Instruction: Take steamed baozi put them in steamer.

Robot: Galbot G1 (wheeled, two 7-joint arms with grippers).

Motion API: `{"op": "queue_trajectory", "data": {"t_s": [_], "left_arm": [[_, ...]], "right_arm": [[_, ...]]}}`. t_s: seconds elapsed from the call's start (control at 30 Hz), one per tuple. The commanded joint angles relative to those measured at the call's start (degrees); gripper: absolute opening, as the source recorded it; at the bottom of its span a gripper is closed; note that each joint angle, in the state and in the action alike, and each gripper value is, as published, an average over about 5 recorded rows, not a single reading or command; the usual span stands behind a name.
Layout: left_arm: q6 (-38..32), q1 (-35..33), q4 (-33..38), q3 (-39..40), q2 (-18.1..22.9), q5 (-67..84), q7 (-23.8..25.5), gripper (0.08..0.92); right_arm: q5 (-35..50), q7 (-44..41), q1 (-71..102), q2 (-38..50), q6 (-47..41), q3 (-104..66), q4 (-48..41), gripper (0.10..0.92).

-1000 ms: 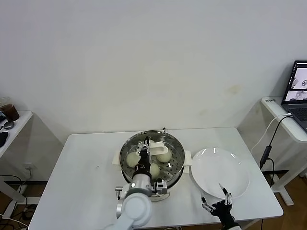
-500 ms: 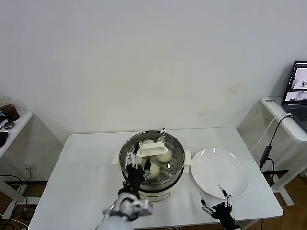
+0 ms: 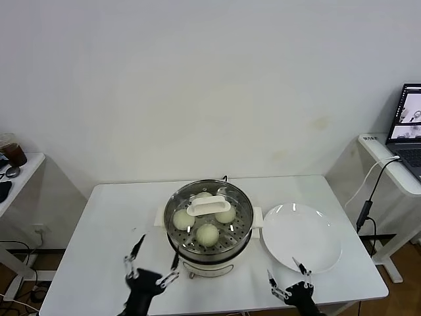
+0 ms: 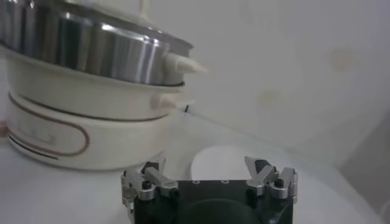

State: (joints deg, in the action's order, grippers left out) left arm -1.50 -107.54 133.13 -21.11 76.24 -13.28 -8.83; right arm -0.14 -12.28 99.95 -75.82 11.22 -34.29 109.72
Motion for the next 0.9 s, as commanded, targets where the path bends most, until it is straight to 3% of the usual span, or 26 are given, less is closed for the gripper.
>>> {"op": "queue_trajectory", "data": {"t_s": [0.03,0.27,0.9], "left_arm": [[-19.4,-12.0,-11.4,-10.1,2.3,24.5,-1.7,0.823],[-19.9,-12.4,-14.1,-10.1,2.4,26.3,1.2,0.823],[-15.4,-12.2,-14.4,-9.6,3.8,22.5,1.3,0.823]], "right_arm": [[6.9,1.1,7.6,4.6,-1.6,2.4,5.2,0.823],[8.5,0.5,7.9,4.6,-0.6,2.2,5.5,0.823],[8.9,3.6,7.2,4.2,-2.4,2.4,6.1,0.823]]}}
